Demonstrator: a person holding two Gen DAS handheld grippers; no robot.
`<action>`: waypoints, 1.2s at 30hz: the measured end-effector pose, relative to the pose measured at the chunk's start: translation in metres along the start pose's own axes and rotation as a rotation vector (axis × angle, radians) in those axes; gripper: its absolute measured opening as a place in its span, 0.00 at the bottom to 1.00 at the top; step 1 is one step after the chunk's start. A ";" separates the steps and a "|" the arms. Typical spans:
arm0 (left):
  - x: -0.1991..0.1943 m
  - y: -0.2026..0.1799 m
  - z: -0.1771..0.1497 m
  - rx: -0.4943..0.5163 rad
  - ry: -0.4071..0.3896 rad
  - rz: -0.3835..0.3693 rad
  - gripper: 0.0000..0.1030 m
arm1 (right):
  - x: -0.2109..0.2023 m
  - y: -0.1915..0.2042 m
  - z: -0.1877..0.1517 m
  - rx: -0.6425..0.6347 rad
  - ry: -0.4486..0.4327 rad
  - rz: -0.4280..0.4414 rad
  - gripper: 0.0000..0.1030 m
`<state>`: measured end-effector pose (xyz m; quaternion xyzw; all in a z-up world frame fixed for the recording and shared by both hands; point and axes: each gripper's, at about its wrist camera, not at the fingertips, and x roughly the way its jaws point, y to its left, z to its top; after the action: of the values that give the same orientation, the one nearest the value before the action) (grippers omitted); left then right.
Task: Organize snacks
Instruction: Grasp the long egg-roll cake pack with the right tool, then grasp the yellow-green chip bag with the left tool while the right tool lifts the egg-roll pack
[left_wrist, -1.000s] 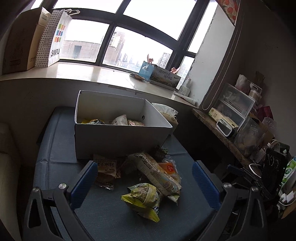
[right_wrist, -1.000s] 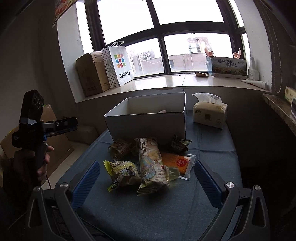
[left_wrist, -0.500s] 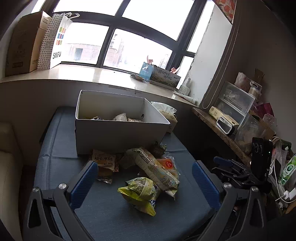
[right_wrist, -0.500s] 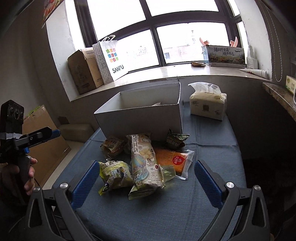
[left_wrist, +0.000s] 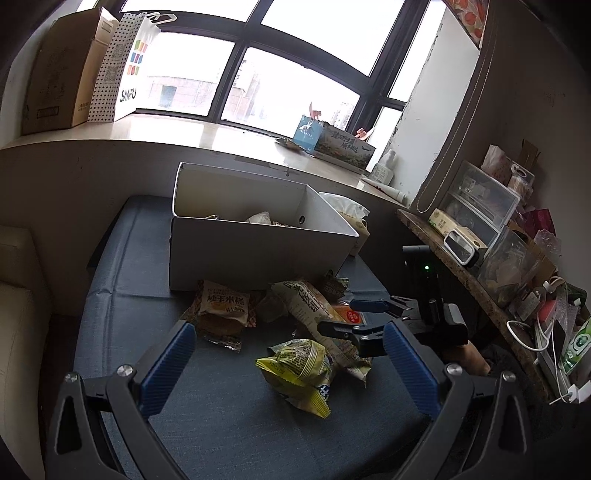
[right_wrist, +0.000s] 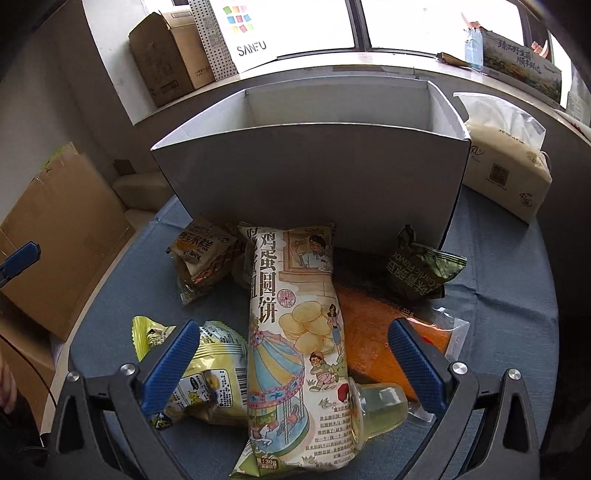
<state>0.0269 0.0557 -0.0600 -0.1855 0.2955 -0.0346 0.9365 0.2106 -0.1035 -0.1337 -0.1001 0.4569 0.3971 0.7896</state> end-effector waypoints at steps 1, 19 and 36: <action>0.000 0.000 -0.001 0.003 0.004 -0.001 1.00 | 0.007 -0.001 0.002 0.011 0.023 -0.003 1.00; 0.038 -0.025 -0.016 0.198 0.140 -0.020 1.00 | -0.072 -0.004 0.008 0.100 -0.182 0.185 0.44; 0.162 -0.060 -0.045 0.525 0.481 0.033 1.00 | -0.138 -0.040 -0.075 0.224 -0.240 0.064 0.44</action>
<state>0.1370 -0.0432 -0.1593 0.0800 0.4915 -0.1369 0.8563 0.1542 -0.2436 -0.0736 0.0511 0.4037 0.3778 0.8317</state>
